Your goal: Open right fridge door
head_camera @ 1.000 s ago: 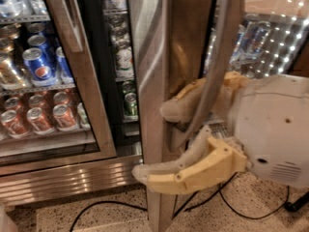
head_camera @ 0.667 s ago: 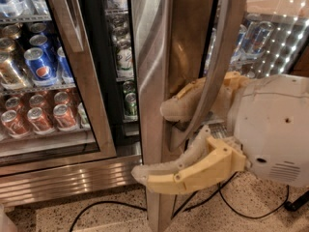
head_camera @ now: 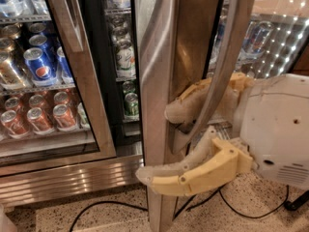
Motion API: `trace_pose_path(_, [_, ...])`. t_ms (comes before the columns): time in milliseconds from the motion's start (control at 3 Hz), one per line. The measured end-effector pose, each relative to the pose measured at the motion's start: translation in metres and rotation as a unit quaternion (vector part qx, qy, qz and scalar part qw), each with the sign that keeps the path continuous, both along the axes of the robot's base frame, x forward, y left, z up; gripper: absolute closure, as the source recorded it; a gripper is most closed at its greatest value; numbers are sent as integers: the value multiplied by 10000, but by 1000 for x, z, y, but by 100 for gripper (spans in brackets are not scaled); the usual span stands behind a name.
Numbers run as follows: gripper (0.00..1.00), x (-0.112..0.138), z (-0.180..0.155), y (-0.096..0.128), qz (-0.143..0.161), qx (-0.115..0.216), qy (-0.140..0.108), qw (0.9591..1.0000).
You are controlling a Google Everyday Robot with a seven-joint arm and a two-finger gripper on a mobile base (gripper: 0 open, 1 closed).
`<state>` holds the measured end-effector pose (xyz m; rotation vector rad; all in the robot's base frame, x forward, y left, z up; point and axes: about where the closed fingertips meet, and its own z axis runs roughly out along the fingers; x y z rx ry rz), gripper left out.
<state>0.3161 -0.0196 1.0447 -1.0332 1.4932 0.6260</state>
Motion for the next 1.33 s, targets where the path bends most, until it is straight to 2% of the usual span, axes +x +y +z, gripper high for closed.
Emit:
trace_pose_path(1000, [0, 11, 13, 1, 22, 68, -235, 9997])
trace_pose_path(1333, [0, 30, 66, -9, -240, -71, -1052, 9941])
